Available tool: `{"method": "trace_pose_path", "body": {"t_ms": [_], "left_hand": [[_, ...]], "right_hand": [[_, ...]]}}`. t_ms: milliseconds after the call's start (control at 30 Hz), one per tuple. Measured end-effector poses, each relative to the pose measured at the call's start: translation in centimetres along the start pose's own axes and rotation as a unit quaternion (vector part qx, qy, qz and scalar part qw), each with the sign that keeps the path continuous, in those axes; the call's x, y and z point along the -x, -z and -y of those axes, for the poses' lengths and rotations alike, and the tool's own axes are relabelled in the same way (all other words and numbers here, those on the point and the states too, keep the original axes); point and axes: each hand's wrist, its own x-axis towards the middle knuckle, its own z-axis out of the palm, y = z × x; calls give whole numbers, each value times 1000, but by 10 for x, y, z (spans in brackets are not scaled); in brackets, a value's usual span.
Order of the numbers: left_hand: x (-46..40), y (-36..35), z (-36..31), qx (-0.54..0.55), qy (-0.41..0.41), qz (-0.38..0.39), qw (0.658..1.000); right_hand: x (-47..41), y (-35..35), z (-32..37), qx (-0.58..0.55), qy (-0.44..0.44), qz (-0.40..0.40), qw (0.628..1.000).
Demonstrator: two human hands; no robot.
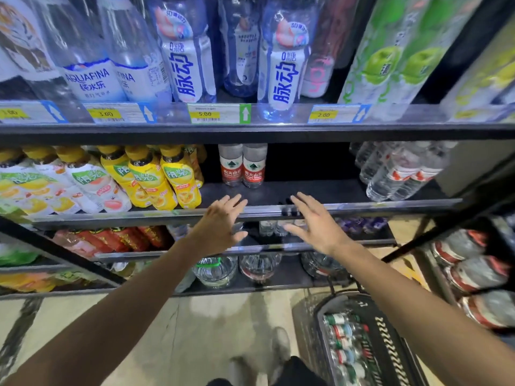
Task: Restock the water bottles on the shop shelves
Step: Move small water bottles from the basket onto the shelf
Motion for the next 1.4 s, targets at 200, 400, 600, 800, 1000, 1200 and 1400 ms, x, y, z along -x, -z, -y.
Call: {"method": "trace_pose_path", "body": {"t_ms": [200, 400, 600, 800, 1000, 1200, 1400], "left_hand": [[21, -24, -47, -85, -86, 47, 992], [49, -81, -144, -91, -153, 122, 976], [77, -158, -260, -119, -235, 268, 927], [68, -212, -336, -122, -285, 331, 891], [-3, -252, -383, -102, -340, 334, 873], [-90, -358, -392, -126, -360, 386, 840], [-130, -552, -348, -117, -309, 426, 842]], "right_hand": [[95, -22, -42, 35, -17, -28, 999], [229, -50, -108, 9, -131, -14, 991], [404, -88, -181, -73, -326, 29, 942], [505, -118, -216, -174, -446, 3, 878], [501, -138, -244, -249, -524, -20, 815], [452, -199, -298, -320, -583, -30, 746], [396, -351, -377, -420, -609, -50, 671]]}}
